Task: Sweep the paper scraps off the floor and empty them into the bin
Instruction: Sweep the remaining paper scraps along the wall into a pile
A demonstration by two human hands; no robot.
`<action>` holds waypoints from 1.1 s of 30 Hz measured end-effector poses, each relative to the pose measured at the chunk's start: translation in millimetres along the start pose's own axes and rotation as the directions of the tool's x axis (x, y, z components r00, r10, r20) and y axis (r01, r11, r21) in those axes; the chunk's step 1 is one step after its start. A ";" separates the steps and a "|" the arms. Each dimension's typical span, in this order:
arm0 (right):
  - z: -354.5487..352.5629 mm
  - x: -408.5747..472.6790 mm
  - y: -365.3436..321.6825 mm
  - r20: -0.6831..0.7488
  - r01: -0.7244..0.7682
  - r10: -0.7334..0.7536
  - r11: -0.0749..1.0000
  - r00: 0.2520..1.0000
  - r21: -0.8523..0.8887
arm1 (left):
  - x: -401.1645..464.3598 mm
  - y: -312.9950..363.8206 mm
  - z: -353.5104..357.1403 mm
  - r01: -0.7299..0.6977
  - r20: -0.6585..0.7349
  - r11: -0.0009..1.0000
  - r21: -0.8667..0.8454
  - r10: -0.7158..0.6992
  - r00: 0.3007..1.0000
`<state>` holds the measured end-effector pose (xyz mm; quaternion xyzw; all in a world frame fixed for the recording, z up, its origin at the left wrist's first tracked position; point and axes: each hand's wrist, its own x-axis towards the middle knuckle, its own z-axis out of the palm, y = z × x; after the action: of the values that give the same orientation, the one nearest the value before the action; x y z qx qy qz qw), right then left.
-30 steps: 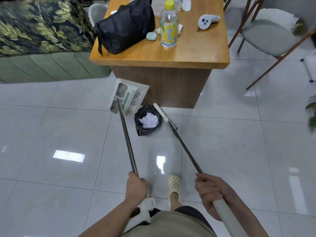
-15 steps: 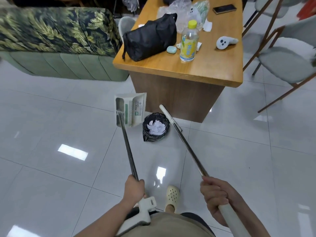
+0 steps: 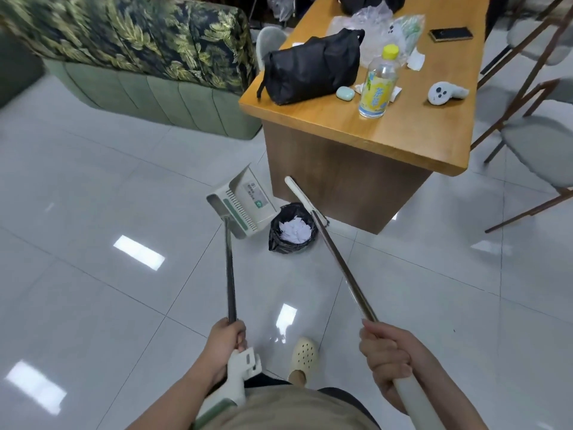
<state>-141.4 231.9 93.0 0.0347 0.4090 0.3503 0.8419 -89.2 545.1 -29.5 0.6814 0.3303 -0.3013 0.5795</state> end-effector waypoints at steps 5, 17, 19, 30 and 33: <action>29.5 19.3 13.8 -0.037 -0.061 0.057 0.992 0.998 -0.114 | -8.2 -26.7 -40.5 0.066 0.113 0.956 -0.286 -0.034 0.993; 97.2 146.7 160.6 -0.287 -0.388 0.272 0.758 0.918 -0.524 | -97.6 -112.8 -172.8 0.147 0.105 0.716 -0.682 -0.104 0.989; 98.3 174.1 203.9 -0.321 -0.445 0.313 0.704 0.894 -0.554 | -119.6 -139.6 -193.2 0.128 0.082 0.649 -0.750 -0.101 0.992; 57.5 293.7 445.8 -0.690 -0.808 0.449 0.146 0.568 -0.570 | -226.1 -311.7 -267.3 -0.127 -0.131 0.042 -0.991 -0.145 0.981; 44.2 313.9 500.7 -0.822 -0.867 0.335 -0.026 0.461 -0.497 | -246.2 -344.1 -271.6 -0.247 -0.214 -0.074 -0.966 -0.301 0.929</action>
<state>-259.2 812.6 86.5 -0.3372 0.2632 0.8489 0.3104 -504.4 826.8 2.4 0.0707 0.5594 0.1603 0.8102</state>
